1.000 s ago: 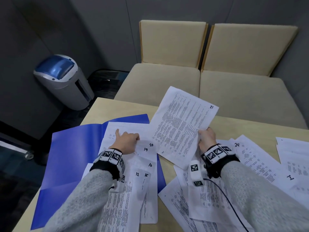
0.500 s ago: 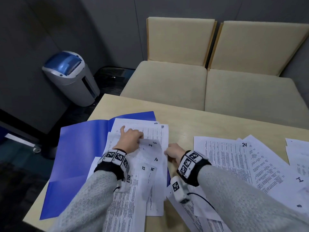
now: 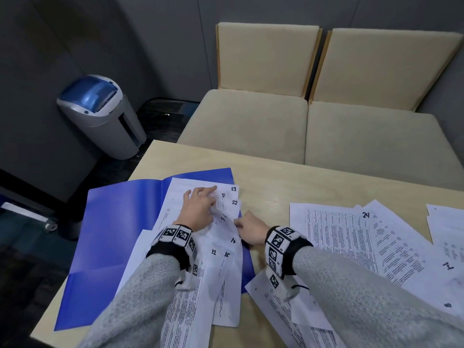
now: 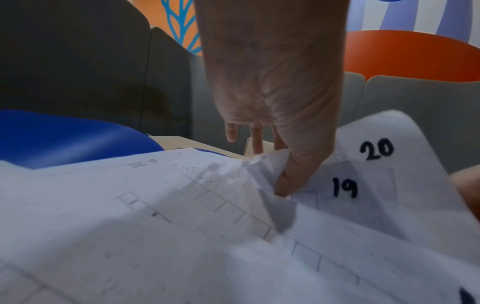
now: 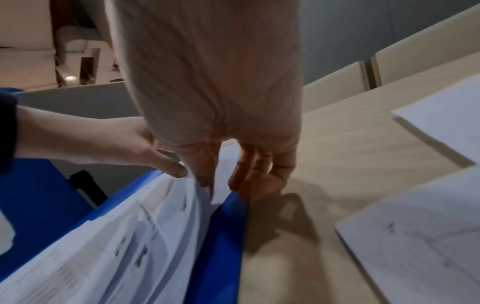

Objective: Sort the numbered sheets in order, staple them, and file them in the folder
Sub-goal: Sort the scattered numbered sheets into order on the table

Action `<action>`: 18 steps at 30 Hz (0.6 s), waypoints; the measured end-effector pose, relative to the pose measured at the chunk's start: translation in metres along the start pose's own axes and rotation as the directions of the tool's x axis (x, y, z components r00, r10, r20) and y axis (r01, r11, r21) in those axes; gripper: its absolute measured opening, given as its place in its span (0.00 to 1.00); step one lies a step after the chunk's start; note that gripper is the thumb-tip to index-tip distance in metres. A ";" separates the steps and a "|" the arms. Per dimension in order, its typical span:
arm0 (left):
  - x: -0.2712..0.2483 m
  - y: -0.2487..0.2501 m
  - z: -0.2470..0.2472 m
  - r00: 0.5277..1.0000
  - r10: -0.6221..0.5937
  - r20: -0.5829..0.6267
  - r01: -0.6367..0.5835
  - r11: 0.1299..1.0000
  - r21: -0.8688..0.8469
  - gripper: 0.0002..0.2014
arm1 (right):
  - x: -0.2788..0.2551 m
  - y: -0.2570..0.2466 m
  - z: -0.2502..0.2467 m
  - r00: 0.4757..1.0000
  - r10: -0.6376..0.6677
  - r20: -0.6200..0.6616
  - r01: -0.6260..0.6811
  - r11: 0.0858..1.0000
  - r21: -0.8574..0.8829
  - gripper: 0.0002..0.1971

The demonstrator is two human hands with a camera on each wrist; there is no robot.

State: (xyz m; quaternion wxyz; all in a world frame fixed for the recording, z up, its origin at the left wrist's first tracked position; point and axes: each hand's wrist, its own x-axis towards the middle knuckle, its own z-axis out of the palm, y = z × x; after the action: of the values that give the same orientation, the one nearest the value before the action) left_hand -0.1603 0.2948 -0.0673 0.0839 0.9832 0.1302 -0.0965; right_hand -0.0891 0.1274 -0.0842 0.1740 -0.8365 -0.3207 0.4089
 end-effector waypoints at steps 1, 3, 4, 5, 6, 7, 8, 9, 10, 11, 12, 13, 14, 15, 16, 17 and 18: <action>0.000 -0.001 0.001 1.000 0.012 -0.025 -0.013 1.000 -0.025 0.10 | -0.001 0.000 0.000 0.999 -0.031 0.009 0.031 0.999 0.022 0.15; -0.002 -0.002 0.001 0.996 0.034 -0.081 -0.039 0.997 -0.069 0.09 | 0.003 0.004 -0.004 0.995 -0.062 -0.073 0.072 0.986 0.150 0.17; -0.003 -0.003 0.001 0.994 0.041 -0.099 -0.049 0.995 -0.087 0.07 | 0.006 0.007 -0.006 0.987 -0.014 -0.158 0.054 0.966 0.252 0.18; -0.004 -0.003 0.001 0.993 0.046 -0.109 -0.058 0.993 -0.104 0.07 | 0.010 0.008 -0.010 0.966 0.079 -0.244 0.015 0.933 0.360 0.19; -0.005 -0.003 0.001 0.992 0.050 -0.112 -0.064 0.991 -0.120 0.06 | 0.013 0.009 -0.014 0.937 0.192 -0.292 -0.031 0.877 0.479 0.17; -0.005 -0.004 0.001 0.992 0.053 -0.114 -0.068 0.989 -0.132 0.06 | 0.017 0.009 -0.016 0.916 0.283 -0.285 -0.062 0.801 0.595 0.13; -0.006 -0.004 0.001 0.992 0.054 -0.117 -0.071 0.987 -0.144 0.06 | 0.020 0.008 -0.019 0.913 0.333 -0.237 -0.089 0.729 0.679 0.09; -0.006 -0.005 0.002 0.991 0.059 -0.123 -0.078 0.984 -0.157 0.06 | 0.023 0.007 -0.020 0.920 0.344 -0.190 -0.112 0.694 0.711 0.07; -0.006 -0.006 0.004 0.990 0.068 -0.125 -0.089 0.981 -0.171 0.06 | 0.027 0.006 -0.022 0.927 0.335 -0.167 -0.124 0.696 0.707 0.07; -0.005 -0.006 0.005 0.989 0.078 -0.124 -0.100 0.978 -0.181 0.06 | 0.031 0.005 -0.024 0.934 0.320 -0.161 -0.129 0.720 0.682 0.06; -0.004 -0.007 0.007 0.989 0.083 -0.119 -0.105 0.976 -0.189 0.06 | 0.034 0.004 -0.026 0.937 0.307 -0.169 -0.125 0.745 0.655 0.06; -0.002 -0.008 0.009 0.991 0.083 -0.106 -0.103 0.975 -0.195 0.06 | 0.038 0.004 -0.027 0.937 0.297 -0.184 -0.116 0.762 0.638 0.06; -0.001 -0.008 0.010 0.992 0.080 -0.093 -0.097 0.976 -0.196 0.06 | 0.042 0.003 -0.028 0.933 0.298 -0.201 -0.105 0.762 0.639 0.07; 0.001 -0.008 0.011 0.994 0.077 -0.081 -0.091 0.978 -0.189 0.06 | 0.046 0.003 -0.030 0.926 0.303 -0.223 -0.090 0.754 0.651 0.08; 0.003 -0.008 0.012 0.995 0.077 -0.068 -0.088 0.980 -0.179 0.07 | 0.048 0.003 -0.032 0.918 0.313 -0.244 -0.080 0.748 0.658 0.08; 0.004 -0.007 0.012 0.995 0.080 -0.053 -0.088 0.982 -0.167 0.09 | 0.050 0.003 -0.034 0.912 0.318 -0.261 -0.071 0.746 0.662 0.07; 0.007 -0.007 0.013 0.996 0.083 -0.032 -0.087 0.984 -0.154 0.11 | 0.052 0.003 -0.036 0.909 0.318 -0.268 -0.067 0.749 0.659 0.05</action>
State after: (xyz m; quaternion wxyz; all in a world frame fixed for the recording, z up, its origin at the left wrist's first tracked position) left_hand -0.1580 0.3005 -0.0819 0.1628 0.9795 0.0961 -0.0699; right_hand -0.0356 0.1598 -0.0941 0.4590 -0.8173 -0.0354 0.3467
